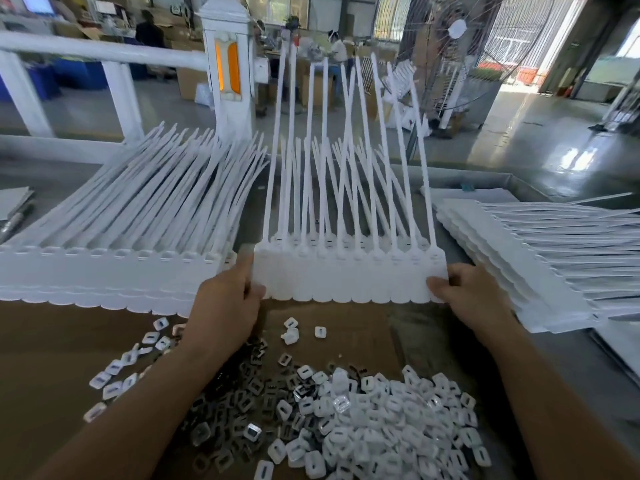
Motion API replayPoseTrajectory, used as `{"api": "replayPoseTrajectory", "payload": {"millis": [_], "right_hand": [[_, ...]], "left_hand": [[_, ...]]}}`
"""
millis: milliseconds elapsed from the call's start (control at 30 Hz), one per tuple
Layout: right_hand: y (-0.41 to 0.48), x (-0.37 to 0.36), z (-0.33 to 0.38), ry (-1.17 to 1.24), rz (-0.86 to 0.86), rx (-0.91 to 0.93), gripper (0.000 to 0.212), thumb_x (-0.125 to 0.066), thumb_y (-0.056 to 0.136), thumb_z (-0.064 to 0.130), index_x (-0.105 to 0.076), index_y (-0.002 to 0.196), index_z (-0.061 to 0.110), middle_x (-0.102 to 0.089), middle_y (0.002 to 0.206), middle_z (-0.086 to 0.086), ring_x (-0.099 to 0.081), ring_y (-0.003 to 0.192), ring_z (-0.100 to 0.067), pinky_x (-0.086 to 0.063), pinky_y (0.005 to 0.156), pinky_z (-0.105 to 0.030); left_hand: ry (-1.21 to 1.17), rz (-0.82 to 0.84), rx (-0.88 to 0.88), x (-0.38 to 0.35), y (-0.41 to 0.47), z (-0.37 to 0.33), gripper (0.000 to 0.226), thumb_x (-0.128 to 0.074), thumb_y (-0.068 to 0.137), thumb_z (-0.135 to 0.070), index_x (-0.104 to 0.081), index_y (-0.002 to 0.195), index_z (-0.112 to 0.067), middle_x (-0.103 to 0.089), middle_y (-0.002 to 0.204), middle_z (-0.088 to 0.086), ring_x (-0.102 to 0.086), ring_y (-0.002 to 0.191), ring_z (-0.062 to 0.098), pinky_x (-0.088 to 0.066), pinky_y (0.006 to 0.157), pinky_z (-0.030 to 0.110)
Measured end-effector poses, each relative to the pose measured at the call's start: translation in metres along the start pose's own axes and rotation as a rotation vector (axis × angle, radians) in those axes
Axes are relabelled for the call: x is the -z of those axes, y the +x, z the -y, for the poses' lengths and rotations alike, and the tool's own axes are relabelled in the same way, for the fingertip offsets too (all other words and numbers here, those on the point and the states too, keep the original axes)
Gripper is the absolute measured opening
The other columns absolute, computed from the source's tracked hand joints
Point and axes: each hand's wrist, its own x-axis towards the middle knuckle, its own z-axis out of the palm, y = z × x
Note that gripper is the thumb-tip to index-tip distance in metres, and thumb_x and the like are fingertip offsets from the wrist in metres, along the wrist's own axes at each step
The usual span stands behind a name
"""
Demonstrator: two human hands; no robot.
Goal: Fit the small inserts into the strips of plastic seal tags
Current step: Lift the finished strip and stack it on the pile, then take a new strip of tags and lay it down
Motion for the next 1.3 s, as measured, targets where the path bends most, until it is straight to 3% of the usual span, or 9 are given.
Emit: {"api": "replayPoseTrajectory", "payload": {"millis": [67,233,467,600,700,833,1033,1167,1300], "right_hand": [[-0.001,-0.001,0.0,-0.028,0.007,-0.038,0.01,-0.062,0.087,0.023,-0.063,0.091,0.015,-0.064,0.087,-0.001,-0.058,0.077,-0.015,-0.039,0.065,-0.026],[0.002,-0.003,0.0,-0.13,-0.042,-0.092,0.026,-0.065,0.083,0.03,-0.063,0.099,0.01,-0.064,0.097,-0.006,-0.058,0.091,-0.023,-0.043,0.079,-0.032],[0.003,0.0,-0.007,-0.289,-0.106,-0.034,0.041,-0.068,0.079,0.029,-0.058,0.114,0.011,-0.06,0.112,-0.008,-0.055,0.101,-0.024,-0.037,0.079,-0.029],[-0.004,-0.008,0.011,-0.306,-0.221,0.289,0.038,-0.063,0.086,0.026,-0.059,0.122,0.013,-0.056,0.128,-0.005,-0.048,0.119,-0.022,-0.028,0.098,-0.025],[-0.018,-0.026,0.026,-0.347,-0.001,0.531,0.048,-0.057,0.089,0.034,-0.049,0.133,0.02,-0.041,0.143,0.004,-0.03,0.134,-0.014,-0.014,0.106,-0.023],[-0.024,-0.039,0.025,-0.477,0.285,0.591,0.051,-0.047,0.092,0.042,-0.036,0.141,0.029,-0.026,0.151,0.009,-0.018,0.138,-0.006,-0.008,0.109,-0.022],[-0.019,-0.031,0.025,-0.437,0.285,0.545,0.041,-0.053,0.091,0.037,-0.051,0.131,0.028,-0.043,0.141,0.012,-0.034,0.129,-0.004,-0.019,0.1,-0.016],[-0.022,-0.029,0.025,-0.475,0.283,0.524,0.041,-0.056,0.089,0.036,-0.052,0.129,0.028,-0.045,0.139,0.013,-0.037,0.128,-0.006,-0.023,0.104,-0.021],[-0.024,-0.031,0.027,-0.463,0.263,0.51,0.039,-0.057,0.089,0.034,-0.054,0.127,0.027,-0.047,0.138,0.011,-0.037,0.128,-0.006,-0.024,0.103,-0.021]], "left_hand": [[0.032,0.003,0.002,-0.002,0.001,0.001,0.031,-0.052,0.089,-0.016,-0.054,0.12,-0.013,-0.057,0.068,-0.002,-0.049,0.064,0.009,-0.03,0.057,0.011],[0.05,0.017,0.01,-0.004,0.002,0.001,0.03,-0.055,0.089,-0.02,-0.06,0.118,-0.011,-0.065,0.108,0.006,-0.056,0.1,0.02,-0.034,0.084,0.02],[0.127,0.091,-0.033,-0.002,0.001,0.004,0.026,-0.058,0.087,-0.022,-0.064,0.111,-0.013,-0.059,0.103,0.005,-0.05,0.098,0.017,-0.026,0.076,0.016],[0.132,0.119,-0.052,-0.003,0.0,0.006,0.027,-0.056,0.088,-0.024,-0.064,0.113,-0.017,-0.048,0.086,-0.002,-0.042,0.083,0.01,-0.027,0.072,0.018],[0.108,0.127,-0.066,0.0,-0.001,0.005,0.028,-0.056,0.088,-0.025,-0.063,0.114,-0.017,-0.057,0.095,0.001,-0.046,0.087,0.01,-0.029,0.075,0.017],[0.086,0.151,-0.094,0.003,-0.004,0.004,0.028,-0.057,0.088,-0.023,-0.063,0.114,-0.017,-0.061,0.108,0.0,-0.046,0.088,0.007,-0.029,0.078,0.013],[0.133,0.16,-0.159,0.007,-0.01,-0.002,0.03,-0.051,0.088,-0.006,-0.065,0.113,-0.018,-0.048,0.134,-0.003,-0.046,0.119,0.013,-0.022,0.094,0.011],[0.241,0.395,-0.236,0.003,-0.01,-0.005,0.05,-0.037,0.089,0.002,-0.052,0.127,-0.028,-0.039,0.141,-0.013,-0.03,0.131,0.003,-0.014,0.104,0.013],[0.277,0.435,-0.235,0.006,-0.011,-0.004,0.054,-0.035,0.089,0.003,-0.047,0.131,-0.03,-0.035,0.143,-0.014,-0.024,0.134,0.003,-0.013,0.108,0.018]]}}
